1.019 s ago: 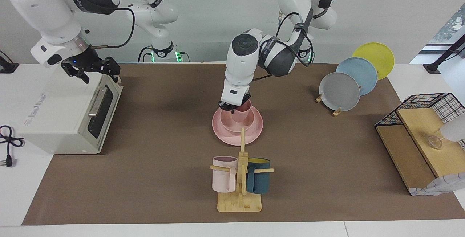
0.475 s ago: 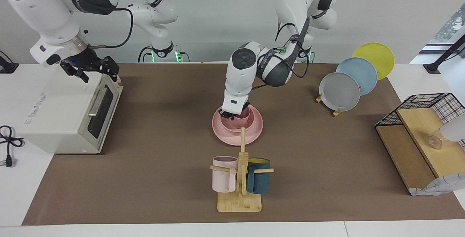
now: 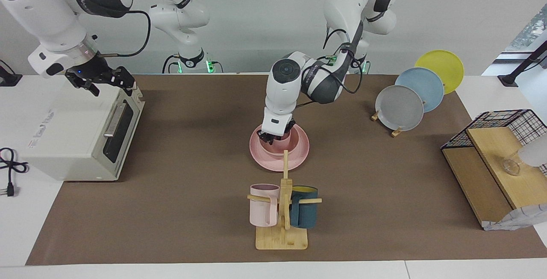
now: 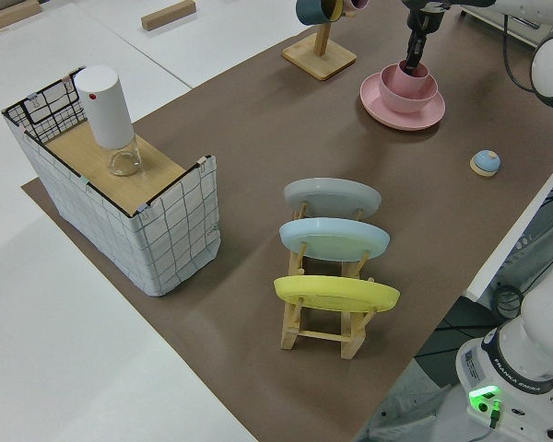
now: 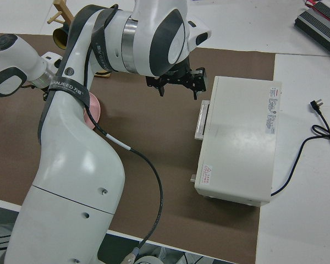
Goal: Organize tableware
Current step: 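Lower the pink cup into the bowl and open the left gripper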
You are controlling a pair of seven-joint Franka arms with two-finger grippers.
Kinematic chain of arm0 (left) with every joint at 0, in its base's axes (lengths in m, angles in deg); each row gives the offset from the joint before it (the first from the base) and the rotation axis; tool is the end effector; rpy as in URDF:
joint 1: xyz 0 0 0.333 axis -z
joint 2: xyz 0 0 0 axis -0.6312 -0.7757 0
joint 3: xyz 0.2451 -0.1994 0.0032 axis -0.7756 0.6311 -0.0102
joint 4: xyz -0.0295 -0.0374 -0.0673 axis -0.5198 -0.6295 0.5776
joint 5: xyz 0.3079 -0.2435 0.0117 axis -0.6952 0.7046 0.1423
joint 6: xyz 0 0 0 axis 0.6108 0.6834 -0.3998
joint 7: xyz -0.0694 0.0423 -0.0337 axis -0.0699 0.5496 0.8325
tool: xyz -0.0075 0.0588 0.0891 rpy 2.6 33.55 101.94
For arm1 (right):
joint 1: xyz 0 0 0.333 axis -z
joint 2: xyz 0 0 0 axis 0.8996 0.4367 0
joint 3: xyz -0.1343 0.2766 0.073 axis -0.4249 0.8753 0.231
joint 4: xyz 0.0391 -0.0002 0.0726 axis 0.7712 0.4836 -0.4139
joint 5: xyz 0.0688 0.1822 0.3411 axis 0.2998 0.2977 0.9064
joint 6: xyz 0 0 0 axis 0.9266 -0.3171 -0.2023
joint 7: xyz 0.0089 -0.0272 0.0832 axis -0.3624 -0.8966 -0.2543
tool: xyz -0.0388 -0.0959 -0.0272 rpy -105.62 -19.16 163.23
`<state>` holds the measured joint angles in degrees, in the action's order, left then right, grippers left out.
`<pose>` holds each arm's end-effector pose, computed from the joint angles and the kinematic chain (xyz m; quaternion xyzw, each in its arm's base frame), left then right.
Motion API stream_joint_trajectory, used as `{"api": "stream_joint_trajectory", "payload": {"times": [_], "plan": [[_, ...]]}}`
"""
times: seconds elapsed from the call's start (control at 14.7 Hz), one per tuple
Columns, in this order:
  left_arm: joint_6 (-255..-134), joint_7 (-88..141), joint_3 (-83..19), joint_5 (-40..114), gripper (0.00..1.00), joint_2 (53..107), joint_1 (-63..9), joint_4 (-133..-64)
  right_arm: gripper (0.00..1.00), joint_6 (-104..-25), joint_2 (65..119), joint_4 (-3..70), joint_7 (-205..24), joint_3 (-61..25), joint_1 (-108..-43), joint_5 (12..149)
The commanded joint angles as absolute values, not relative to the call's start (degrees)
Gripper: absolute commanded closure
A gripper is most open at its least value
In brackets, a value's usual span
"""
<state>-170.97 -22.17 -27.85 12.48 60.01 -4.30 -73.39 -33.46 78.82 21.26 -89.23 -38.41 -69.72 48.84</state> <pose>0.5289 -0.4612 0.3871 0.9785 0.2029 -0.0225 0.0310 0.5513 -0.0734 0.5885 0.9979 -0.0057 -0.0638 0.0050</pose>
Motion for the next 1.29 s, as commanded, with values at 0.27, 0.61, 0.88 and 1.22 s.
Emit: {"api": "stream_joint_trajectory", "payload": {"times": [0.27, 0.61, 0.88, 1.22], "plan": [[-161.73, -17.68, -28.87, 11.08, 0.0, 72.08, -10.2, -73.71, 0.0, -32.56, 77.08, 22.32, -88.48, -37.66, -69.47, 49.14], [-152.86, 3.12, -28.95, 11.52, 0.0, 80.35, -24.08, -74.15, 0.0, -34.93, 77.52, 21.97, -88.57, -37.48, -69.38, 49.14], [-145.82, 24.66, -28.95, 11.61, 0.0, 85.19, -35.59, -75.28, 0.0, -35.02, 77.52, 21.79, -88.65, -37.31, -69.47, 49.31], [-152.64, 33.05, -28.95, 11.7, 0.0, 96.86, -38.26, -93.97, 0.0, -35.46, 77.17, 21.88, -89.27, -37.57, -69.46, 52.39]]}}
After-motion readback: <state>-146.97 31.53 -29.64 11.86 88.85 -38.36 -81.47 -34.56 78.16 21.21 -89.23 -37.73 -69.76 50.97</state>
